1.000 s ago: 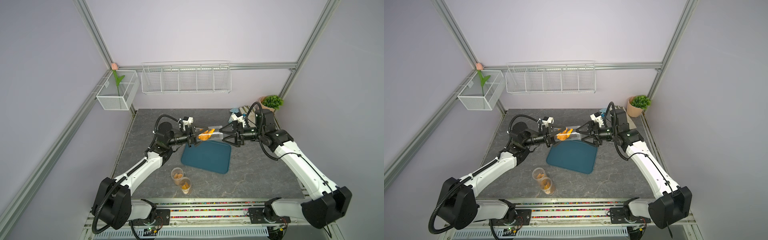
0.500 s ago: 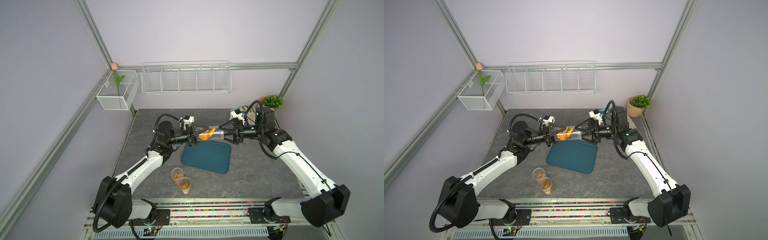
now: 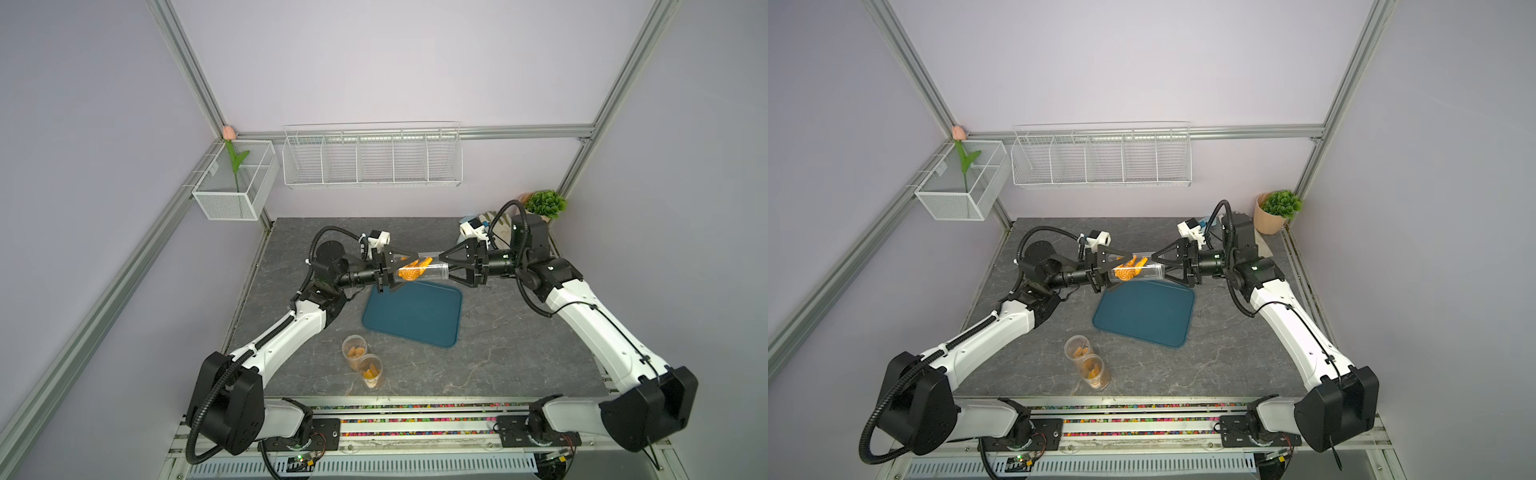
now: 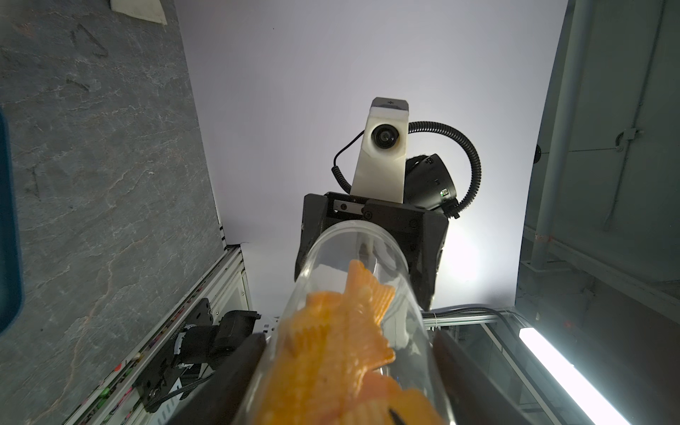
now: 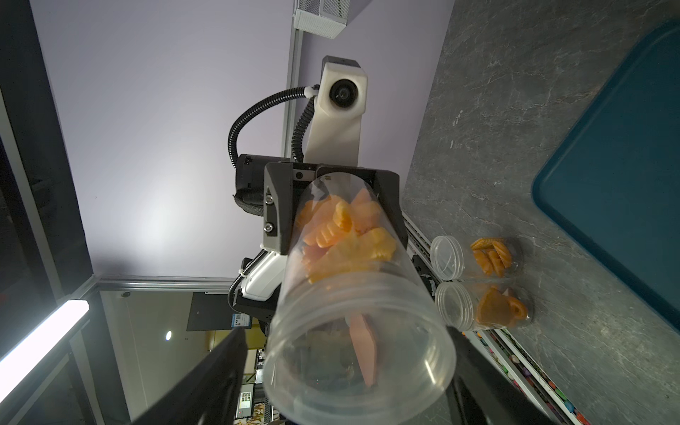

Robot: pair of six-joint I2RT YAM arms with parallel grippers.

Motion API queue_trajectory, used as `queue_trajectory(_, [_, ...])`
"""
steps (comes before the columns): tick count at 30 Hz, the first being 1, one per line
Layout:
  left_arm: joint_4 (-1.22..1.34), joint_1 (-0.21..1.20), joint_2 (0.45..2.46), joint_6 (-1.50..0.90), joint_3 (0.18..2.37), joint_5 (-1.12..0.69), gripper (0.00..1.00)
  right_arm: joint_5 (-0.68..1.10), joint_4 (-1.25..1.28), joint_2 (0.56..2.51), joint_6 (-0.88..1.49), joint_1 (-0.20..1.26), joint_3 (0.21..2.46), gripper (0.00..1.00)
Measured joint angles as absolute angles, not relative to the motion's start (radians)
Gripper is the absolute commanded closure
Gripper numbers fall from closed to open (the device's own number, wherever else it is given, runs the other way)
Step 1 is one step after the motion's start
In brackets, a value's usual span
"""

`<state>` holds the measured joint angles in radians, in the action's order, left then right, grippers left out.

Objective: Pour the cookies out of the jar
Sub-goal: Unscrew the lid from the jar.

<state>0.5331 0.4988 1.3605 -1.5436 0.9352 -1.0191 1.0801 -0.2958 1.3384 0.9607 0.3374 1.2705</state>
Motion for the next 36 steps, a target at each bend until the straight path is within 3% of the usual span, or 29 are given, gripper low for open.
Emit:
queue_trajectory(8, [0.533, 0.499, 1.361, -1.544, 0.935, -1.019, 0.3, 1.1, -0.311, 1.34, 0.938, 0.316, 1.27, 0.26])
queue_trajectory(17, [0.533, 0.499, 1.363, -1.544, 0.935, -1.018, 0.3, 1.116, -0.312, 1.347, 0.934, 0.317, 1.27, 0.23])
queue_trajectory(36, [0.533, 0.498, 1.374, -1.551, 0.941, -1.019, 0.3, 1.135, -0.304, 1.373, 0.896, 0.321, 1.271, 0.31])
